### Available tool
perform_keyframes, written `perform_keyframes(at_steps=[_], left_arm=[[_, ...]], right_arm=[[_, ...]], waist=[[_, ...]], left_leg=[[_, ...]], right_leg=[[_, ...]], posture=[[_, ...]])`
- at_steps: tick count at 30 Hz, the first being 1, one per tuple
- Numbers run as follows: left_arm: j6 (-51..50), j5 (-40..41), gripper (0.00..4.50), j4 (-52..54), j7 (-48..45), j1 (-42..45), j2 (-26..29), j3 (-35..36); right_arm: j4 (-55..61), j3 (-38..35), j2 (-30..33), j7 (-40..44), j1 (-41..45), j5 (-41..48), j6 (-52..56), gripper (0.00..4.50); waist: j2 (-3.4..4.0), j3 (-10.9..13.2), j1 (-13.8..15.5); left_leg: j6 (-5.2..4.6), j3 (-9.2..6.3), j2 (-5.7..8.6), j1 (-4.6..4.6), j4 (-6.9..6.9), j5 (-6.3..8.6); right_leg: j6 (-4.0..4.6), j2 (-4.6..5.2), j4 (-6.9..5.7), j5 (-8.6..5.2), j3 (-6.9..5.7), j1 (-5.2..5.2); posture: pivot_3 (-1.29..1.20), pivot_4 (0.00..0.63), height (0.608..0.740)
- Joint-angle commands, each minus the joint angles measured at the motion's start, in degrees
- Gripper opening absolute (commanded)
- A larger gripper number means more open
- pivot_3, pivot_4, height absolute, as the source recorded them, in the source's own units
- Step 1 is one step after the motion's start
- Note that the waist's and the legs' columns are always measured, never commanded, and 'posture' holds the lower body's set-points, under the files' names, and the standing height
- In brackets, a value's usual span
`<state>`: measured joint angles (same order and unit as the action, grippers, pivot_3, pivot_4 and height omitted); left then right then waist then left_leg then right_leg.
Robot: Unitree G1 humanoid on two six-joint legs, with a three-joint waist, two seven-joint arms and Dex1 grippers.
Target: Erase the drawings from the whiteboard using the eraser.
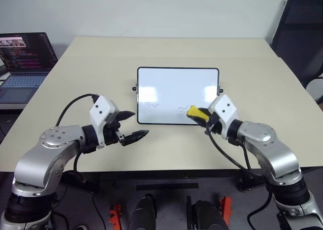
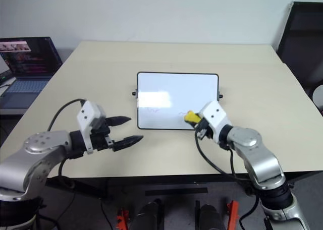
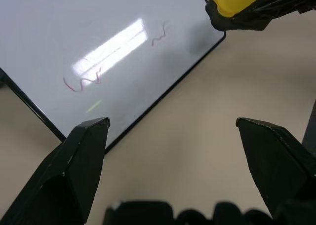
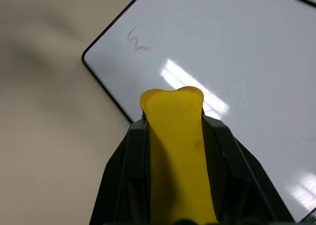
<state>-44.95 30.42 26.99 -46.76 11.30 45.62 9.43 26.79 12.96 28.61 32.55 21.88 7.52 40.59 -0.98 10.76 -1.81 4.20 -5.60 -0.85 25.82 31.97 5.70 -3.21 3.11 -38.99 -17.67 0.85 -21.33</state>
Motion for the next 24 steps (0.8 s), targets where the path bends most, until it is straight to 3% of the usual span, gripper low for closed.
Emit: perform_keyframes(at_steps=[1,7,13,24], left_arm=[[0.5,-0.6,4.5,1.3,0.7,-1.0,1.8,1.5],[0.8,-0.2,4.5,1.3,0.9,-0.9,1.9,0.8],[1.3,-0.2,4.5,0.9,0.8,0.9,1.8,-0.7],[2.0,-0.5,4.5,-1.0,0.8,4.6,0.9,-3.6]], right_arm=[[-1.9,5.7,0.2,-2.1,3.5,-7.8,-8.4,1.09],[-11.5,10.0,-3.4,-4.2,8.6,-14.4,-14.9,1.09],[-19.2,9.8,-7.1,-5.5,11.9,-17.1,-16.2,1.09],[-25.1,10.3,-8.1,-5.1,13.3,-20.9,-16.8,1.09]], waist=[[0.0,0.0,-0.1],[-0.01,0.0,0.2],[-0.03,0.0,0.2],[-0.03,0.0,0.0]], left_leg=[[0.01,0.01,-0.01,-0.01,0.0,0.01],[0.01,0.07,-0.06,-0.04,0.0,-0.01],[0.05,0.11,-0.04,0.06,-0.07,-0.03],[0.04,0.11,-0.05,0.04,-0.05,-0.03]], right_leg=[[0.02,0.01,0.0,0.03,-0.01,-0.05],[0.05,0.02,0.06,0.05,-0.02,-0.12],[-0.13,-0.01,0.04,0.19,-0.03,-0.01],[-0.29,-0.04,-0.01,0.08,-0.01,-0.01]], posture=[[0.0,0.15,0.74],[0.0,0.15,0.74],[0.0,0.15,0.74],[0.0,0.15,0.74]])
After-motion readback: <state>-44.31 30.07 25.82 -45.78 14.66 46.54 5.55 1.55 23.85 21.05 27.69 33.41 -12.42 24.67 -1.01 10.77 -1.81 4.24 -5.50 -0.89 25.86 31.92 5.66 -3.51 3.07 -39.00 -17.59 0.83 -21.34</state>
